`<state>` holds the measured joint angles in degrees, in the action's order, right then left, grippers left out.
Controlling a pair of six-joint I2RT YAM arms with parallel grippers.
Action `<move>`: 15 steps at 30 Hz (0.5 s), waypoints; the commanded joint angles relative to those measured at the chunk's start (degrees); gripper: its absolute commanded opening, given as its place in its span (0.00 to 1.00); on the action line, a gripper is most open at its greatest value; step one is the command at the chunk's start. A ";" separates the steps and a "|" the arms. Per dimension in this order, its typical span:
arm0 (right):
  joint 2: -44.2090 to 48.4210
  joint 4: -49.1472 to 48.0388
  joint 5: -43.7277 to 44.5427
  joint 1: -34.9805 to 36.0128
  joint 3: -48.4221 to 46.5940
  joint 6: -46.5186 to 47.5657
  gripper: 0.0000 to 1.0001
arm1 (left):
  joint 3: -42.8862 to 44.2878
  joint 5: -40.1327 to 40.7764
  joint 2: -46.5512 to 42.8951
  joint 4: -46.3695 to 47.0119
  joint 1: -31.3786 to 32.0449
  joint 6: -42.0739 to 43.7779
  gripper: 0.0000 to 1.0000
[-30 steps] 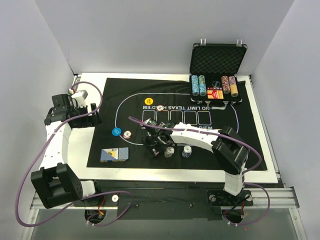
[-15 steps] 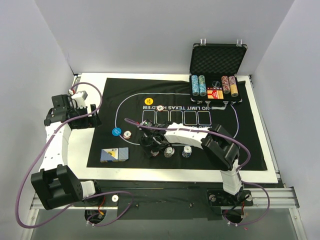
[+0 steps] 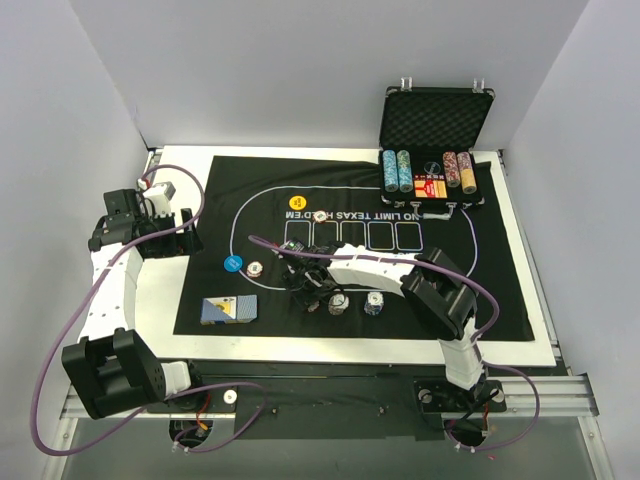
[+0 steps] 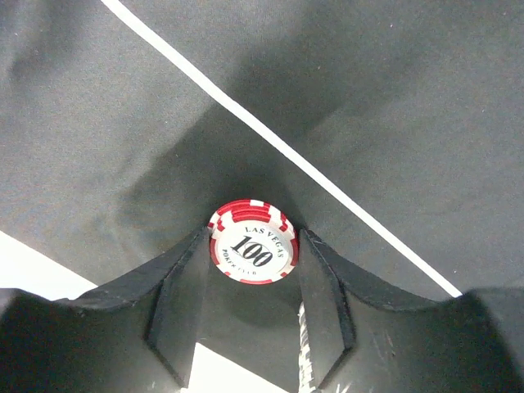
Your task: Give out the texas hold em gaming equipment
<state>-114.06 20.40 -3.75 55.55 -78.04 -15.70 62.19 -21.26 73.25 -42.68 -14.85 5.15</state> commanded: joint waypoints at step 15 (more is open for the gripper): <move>5.78 5.35 -2.14 -3.95 -4.75 -0.73 0.31 | 1.09 -0.45 -0.57 1.10 -0.35 -0.14 0.93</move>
<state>-113.45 23.07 -4.95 52.99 -80.18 -15.51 62.19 -21.26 73.25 -42.65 -14.85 5.15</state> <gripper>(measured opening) 0.388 0.934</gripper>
